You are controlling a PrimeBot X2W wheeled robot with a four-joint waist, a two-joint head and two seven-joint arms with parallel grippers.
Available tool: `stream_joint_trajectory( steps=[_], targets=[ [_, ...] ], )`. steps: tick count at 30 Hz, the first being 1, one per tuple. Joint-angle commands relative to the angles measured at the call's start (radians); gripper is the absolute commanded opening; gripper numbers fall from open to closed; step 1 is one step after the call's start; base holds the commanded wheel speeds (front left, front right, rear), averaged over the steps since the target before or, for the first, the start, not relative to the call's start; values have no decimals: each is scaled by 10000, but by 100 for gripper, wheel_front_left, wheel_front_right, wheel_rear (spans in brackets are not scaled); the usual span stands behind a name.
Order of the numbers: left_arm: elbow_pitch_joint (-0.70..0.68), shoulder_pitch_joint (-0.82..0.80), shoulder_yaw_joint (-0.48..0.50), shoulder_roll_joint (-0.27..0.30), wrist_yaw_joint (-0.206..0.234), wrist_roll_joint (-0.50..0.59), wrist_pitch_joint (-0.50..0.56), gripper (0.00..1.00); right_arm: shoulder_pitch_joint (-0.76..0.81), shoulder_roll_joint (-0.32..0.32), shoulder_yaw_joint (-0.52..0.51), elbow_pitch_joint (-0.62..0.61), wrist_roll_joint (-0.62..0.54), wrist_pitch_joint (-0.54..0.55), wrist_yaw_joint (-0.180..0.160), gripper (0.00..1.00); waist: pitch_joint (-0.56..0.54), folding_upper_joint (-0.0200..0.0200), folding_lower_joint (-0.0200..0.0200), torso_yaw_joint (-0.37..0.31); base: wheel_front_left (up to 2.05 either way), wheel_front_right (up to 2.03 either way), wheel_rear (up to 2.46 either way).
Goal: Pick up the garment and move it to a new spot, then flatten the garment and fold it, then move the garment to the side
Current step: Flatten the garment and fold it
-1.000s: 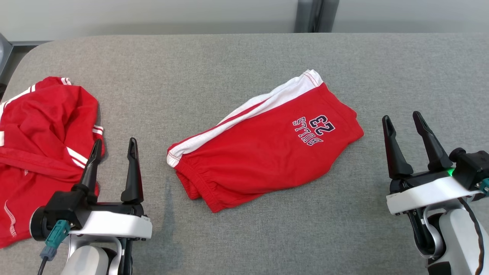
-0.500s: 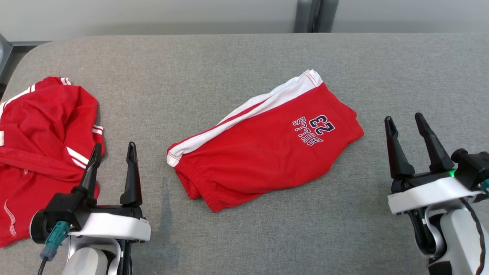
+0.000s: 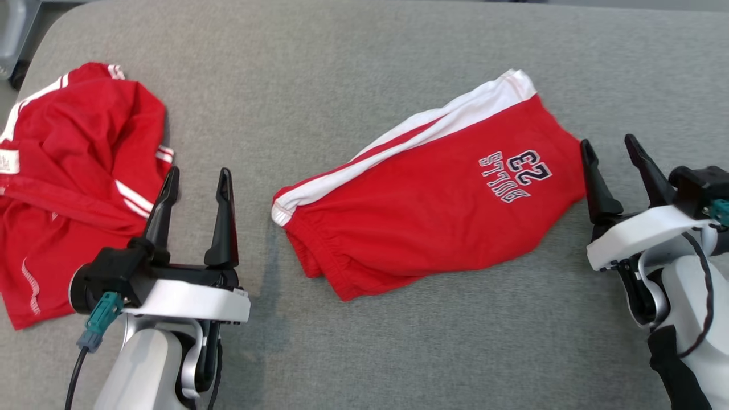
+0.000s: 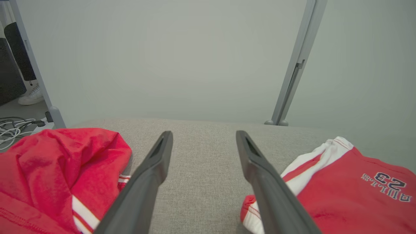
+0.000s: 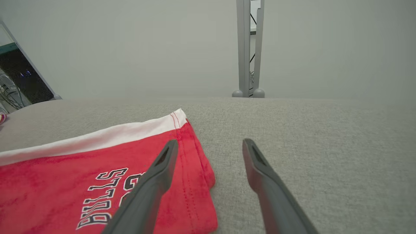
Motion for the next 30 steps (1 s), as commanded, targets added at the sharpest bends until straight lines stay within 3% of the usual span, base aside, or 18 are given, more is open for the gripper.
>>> stream_joint_trajectory(
  steps=[1, 7, 8, 9, 10, 11, 12, 21, 30],
  targets=[
    [75, -283, 33, -38, -121, 103, -16, 100, -364, -102, 212, 547, 96, 69, 5, 100, 314, 0, 0, 320, 0, 0, 0],
    [243, -471, 143, -247, -337, 272, -16, 100, -875, 30, 714, 2124, 467, 429, 5, 100, 423, 0, 0, 510, 0, 0, 0],
    [255, -461, 179, -271, -368, 295, -16, 100, -890, 77, 808, 2272, 544, 417, 5, 96, 418, 0, 0, 507, 0, 0, 0],
    [269, -435, 215, -294, -369, 330, -16, 100, -913, 118, 890, 2434, 636, 436, 5, 45, 407, 0, 0, 492, 0, 0, 0],
    [285, -394, 255, -308, -391, 366, -16, 100, -932, 158, 976, 2541, 715, 418, 5, 7, 391, 0, 0, 461, 0, 0, 0],
    [285, -394, 255, -308, -391, 366, -16, 100, -932, 158, 976, 2541, 715, 418, 5, 7, 391, 0, 0, 461, 0, 0, 0],
    [302, -338, 289, -321, -393, 400, -16, 100, -931, 200, 1061, 2612, 788, 384, 5, 0, 355, 0, 0, 418, 0, 0, 0],
    [369, -117, 533, -359, -527, 585, -16, 100, -239, 226, 980, 2378, 1536, -101, 2, 0, -57, 0, 0, -64, 0, 0, 0],
    [342, 356, 658, -244, -482, 617, -16, 100, 2247, 606, -755, 972, 1525, -160, 0, 0, -626, 0, 0, -810, 0, 0, 0]
  ],
)
